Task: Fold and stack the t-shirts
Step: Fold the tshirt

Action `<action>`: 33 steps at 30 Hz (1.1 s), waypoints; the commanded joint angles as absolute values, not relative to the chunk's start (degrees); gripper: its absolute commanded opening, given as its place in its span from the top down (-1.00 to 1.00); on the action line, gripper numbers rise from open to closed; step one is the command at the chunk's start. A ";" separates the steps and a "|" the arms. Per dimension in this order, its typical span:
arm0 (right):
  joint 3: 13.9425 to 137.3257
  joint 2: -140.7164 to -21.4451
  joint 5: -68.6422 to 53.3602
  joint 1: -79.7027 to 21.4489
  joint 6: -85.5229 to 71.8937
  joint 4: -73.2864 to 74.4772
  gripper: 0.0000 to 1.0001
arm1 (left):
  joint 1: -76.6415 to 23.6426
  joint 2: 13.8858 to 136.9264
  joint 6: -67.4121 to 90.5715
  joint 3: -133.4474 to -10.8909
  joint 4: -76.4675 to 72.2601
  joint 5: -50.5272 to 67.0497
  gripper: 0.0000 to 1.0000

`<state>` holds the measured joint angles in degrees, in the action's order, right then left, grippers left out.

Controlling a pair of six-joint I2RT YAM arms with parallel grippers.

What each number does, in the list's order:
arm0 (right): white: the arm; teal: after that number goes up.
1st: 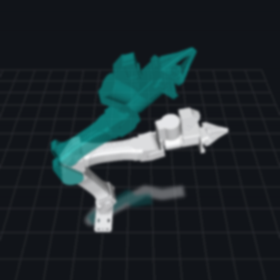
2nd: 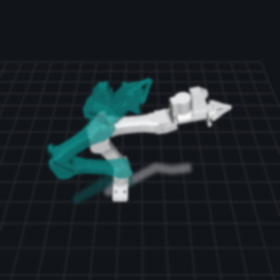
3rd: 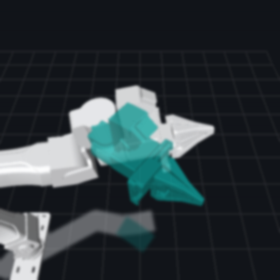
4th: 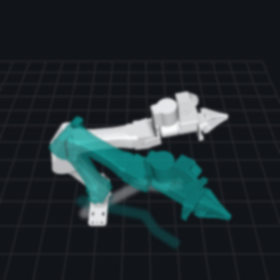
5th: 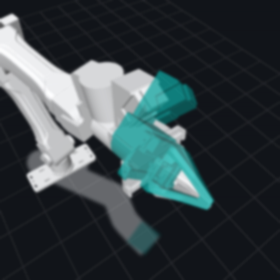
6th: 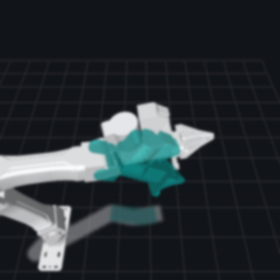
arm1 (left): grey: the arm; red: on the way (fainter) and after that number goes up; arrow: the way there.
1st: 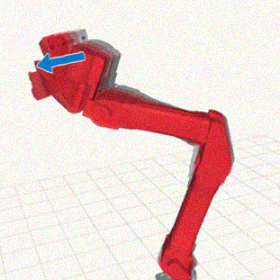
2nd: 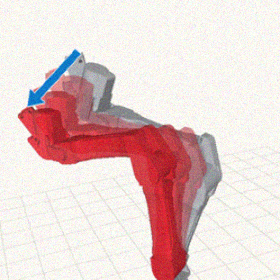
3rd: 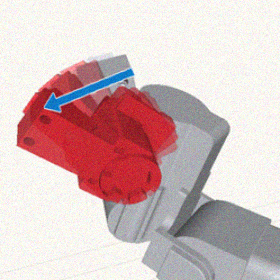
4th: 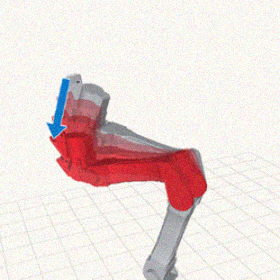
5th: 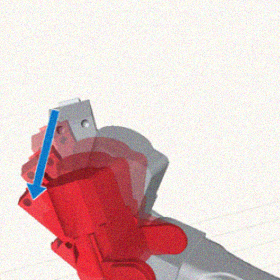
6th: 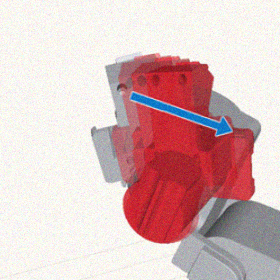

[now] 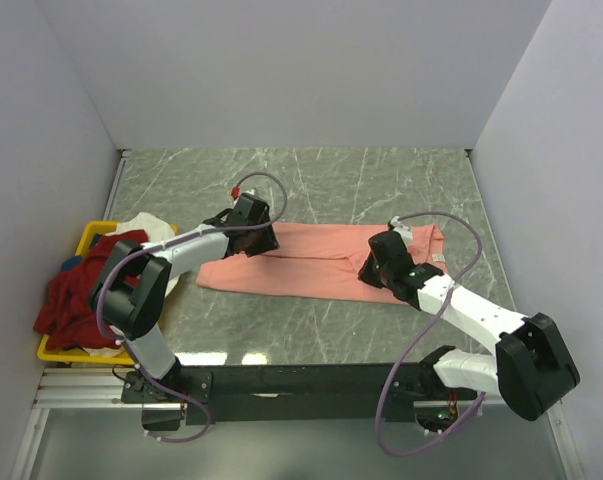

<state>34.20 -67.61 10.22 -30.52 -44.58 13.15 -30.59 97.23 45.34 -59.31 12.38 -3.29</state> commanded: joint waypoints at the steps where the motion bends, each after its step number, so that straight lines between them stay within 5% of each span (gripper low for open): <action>1: 38.13 -65.48 12.47 -30.94 -44.21 13.87 0.78 | -33.22 96.59 41.93 -62.40 9.32 -0.44 0.00; 5: 41.30 -62.41 18.36 -27.10 -42.81 22.13 0.27 | -38.13 96.59 40.70 -64.33 8.35 -0.44 -0.14; 8: 41.14 -59.60 12.42 -19.10 -39.91 21.81 0.18 | -42.44 98.78 40.43 -67.93 9.14 -0.61 -0.18; 19: 46.40 -71.61 -4.55 5.69 -36.91 17.15 0.16 | -57.30 113.97 35.34 -87.53 15.81 -7.55 -0.19; 33: 48.17 -81.91 -8.87 12.48 -37.18 11.61 0.18 | -61.78 122.25 31.47 -96.23 19.25 -12.65 -0.11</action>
<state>45.98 -81.03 -7.20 11.88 -37.80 14.83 -60.77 121.30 33.69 -92.09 19.27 -10.66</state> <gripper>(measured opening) 0.414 0.563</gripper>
